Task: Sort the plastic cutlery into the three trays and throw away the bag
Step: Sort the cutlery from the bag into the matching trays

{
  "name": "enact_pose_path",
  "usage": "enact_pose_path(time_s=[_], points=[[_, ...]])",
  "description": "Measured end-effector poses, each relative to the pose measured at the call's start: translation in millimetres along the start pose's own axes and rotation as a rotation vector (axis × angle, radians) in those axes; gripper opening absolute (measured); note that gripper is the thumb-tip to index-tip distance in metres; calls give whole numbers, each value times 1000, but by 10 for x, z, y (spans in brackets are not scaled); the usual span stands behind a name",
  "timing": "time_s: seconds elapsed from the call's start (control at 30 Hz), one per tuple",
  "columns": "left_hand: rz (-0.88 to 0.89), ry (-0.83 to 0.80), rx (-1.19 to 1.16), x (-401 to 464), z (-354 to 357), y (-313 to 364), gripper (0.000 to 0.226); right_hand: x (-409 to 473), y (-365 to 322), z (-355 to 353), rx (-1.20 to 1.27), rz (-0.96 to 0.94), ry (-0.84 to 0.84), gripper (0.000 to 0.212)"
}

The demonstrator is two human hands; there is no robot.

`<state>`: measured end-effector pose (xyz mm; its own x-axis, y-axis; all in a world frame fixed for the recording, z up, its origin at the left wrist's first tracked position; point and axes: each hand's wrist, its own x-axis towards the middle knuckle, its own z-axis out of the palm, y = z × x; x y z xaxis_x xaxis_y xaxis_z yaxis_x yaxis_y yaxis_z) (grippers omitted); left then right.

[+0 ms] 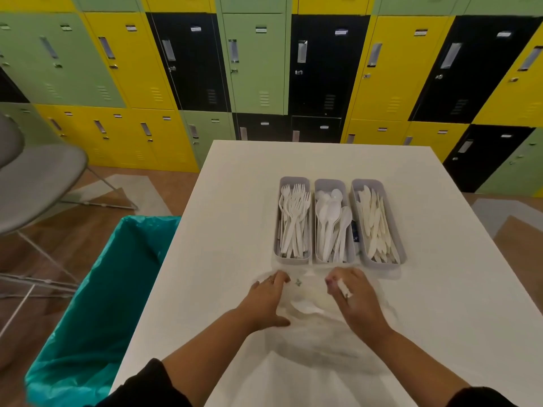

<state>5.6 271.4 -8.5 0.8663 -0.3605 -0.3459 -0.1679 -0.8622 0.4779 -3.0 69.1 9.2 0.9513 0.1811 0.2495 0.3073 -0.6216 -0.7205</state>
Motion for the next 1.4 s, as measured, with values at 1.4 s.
enact_pose_path(time_s=[1.4], points=[[-78, -252, 341, -81, 85, -20, 97, -220, 115, 201, -159, 470, -794, 67]])
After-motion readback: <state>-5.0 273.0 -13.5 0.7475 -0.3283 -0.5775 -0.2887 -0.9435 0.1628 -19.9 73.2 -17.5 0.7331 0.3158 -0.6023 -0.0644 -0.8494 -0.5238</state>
